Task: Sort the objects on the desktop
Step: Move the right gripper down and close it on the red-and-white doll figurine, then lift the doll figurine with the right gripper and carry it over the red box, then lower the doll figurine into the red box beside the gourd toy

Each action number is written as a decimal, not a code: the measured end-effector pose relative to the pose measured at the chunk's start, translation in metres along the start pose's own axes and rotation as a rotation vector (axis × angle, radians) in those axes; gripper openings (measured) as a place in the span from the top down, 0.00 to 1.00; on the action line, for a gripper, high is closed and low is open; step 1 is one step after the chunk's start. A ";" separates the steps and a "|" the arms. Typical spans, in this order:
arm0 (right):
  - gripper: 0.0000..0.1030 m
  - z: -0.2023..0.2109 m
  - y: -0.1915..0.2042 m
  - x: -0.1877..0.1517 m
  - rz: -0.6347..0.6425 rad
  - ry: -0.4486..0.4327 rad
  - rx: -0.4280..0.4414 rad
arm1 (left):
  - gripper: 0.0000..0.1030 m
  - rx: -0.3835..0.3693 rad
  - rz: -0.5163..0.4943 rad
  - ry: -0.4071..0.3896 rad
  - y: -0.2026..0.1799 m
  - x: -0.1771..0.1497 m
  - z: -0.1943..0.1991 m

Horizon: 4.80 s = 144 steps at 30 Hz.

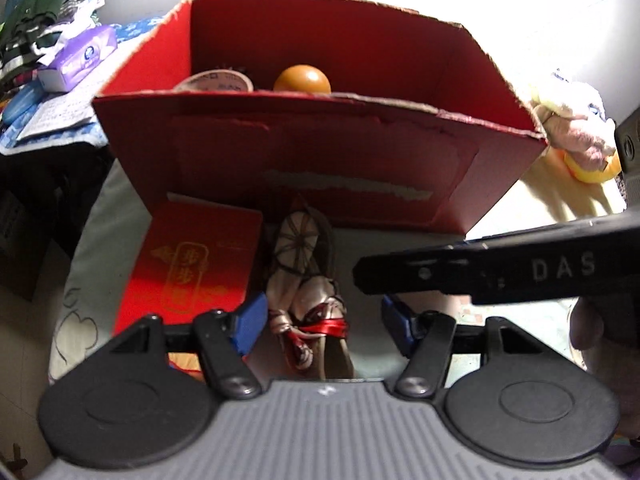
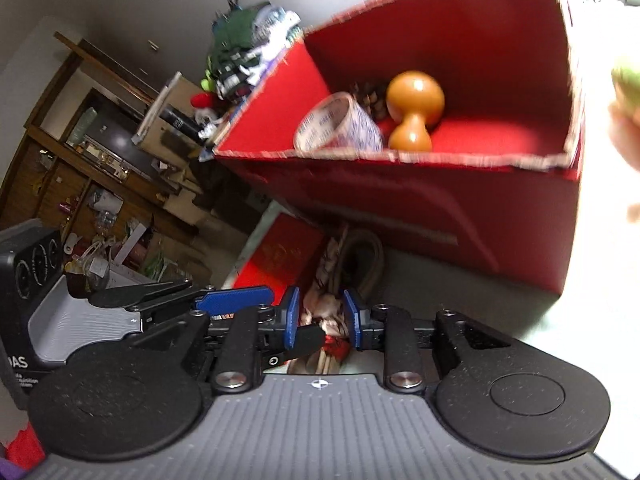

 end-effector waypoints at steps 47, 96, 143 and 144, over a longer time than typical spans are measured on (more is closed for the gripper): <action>0.73 -0.034 -0.013 -0.001 -0.072 0.145 -0.058 | 0.56 -0.021 -0.093 0.112 0.003 0.003 -0.032; 0.74 0.168 -0.033 0.030 -0.088 -0.378 -0.264 | 0.57 -0.200 -0.533 -0.261 -0.164 0.129 0.040; 0.74 -0.057 -0.042 0.146 -0.195 0.105 -0.469 | 0.45 -0.175 -0.291 0.286 -0.013 0.190 -0.126; 0.74 -0.058 -0.043 0.146 -0.199 0.107 -0.464 | 0.45 -0.176 -0.290 0.284 -0.012 0.190 -0.126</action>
Point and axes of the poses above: each gripper's, at about its wrist camera, not at the fingertips, and z roughly against the way its jaws point, y to its left, x to its top, the point moved 1 cm from there along -z, roughly the way its jaws point, and after that the axes turned 1 degree about -x, right-handed, at the moved point
